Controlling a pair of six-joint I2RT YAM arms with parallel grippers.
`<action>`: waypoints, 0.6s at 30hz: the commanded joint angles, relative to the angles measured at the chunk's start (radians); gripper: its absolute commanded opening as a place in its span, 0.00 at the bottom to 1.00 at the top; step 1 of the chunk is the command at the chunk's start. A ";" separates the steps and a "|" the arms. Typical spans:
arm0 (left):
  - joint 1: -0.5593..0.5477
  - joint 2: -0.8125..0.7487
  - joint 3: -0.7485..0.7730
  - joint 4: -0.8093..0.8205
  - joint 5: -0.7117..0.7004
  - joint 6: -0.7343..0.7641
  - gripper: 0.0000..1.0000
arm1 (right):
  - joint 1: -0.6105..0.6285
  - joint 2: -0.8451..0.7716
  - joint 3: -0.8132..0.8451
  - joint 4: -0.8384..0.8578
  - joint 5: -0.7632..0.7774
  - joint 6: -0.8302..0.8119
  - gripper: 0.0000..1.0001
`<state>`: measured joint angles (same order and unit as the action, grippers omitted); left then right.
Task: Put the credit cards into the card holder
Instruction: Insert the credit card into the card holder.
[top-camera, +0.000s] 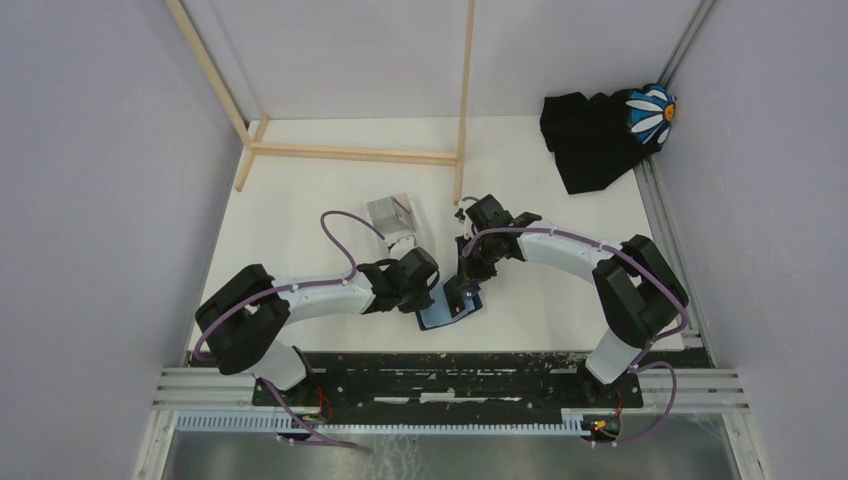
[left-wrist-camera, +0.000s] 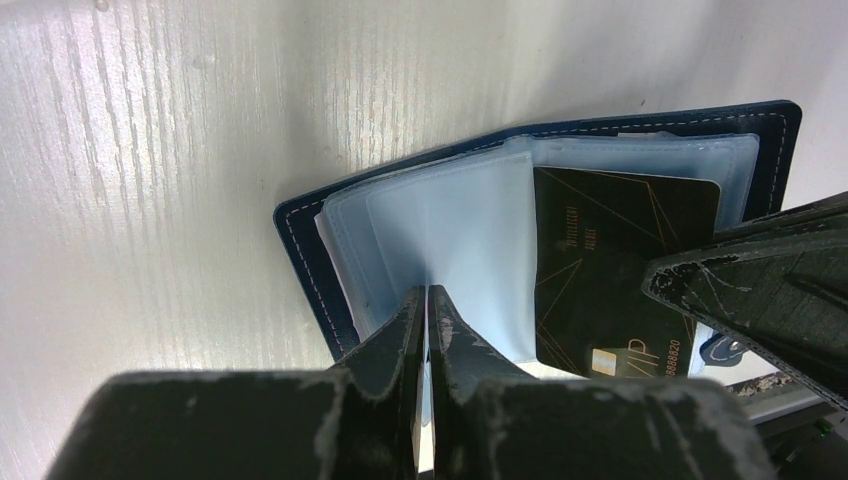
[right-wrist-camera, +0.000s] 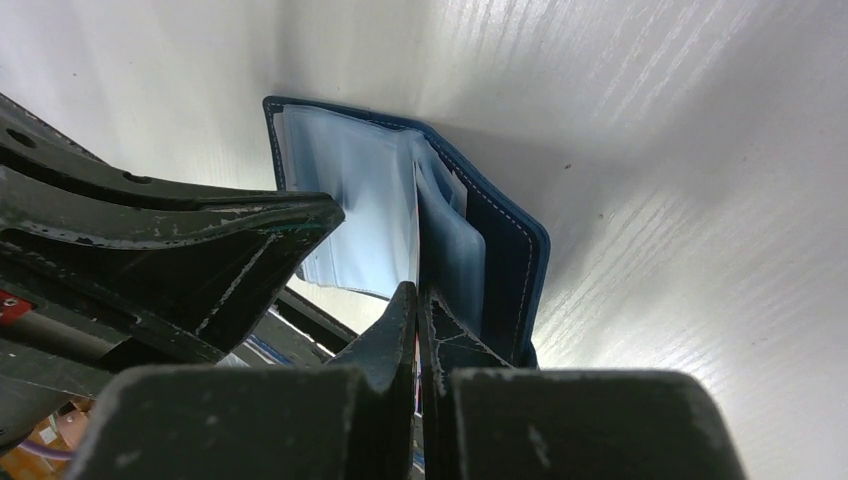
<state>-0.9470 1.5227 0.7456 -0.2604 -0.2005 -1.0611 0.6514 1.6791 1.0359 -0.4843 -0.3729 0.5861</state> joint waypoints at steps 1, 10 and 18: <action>-0.006 0.014 -0.018 -0.082 -0.037 0.014 0.11 | -0.004 -0.042 -0.016 0.018 0.017 -0.017 0.01; -0.008 0.005 -0.020 -0.094 -0.041 0.022 0.10 | -0.004 -0.029 -0.023 0.019 0.018 -0.032 0.01; -0.008 -0.004 -0.028 -0.109 -0.046 0.029 0.11 | -0.005 -0.030 -0.045 0.085 -0.019 -0.025 0.01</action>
<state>-0.9512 1.5219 0.7456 -0.2653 -0.2085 -1.0607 0.6514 1.6745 1.0088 -0.4583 -0.3775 0.5747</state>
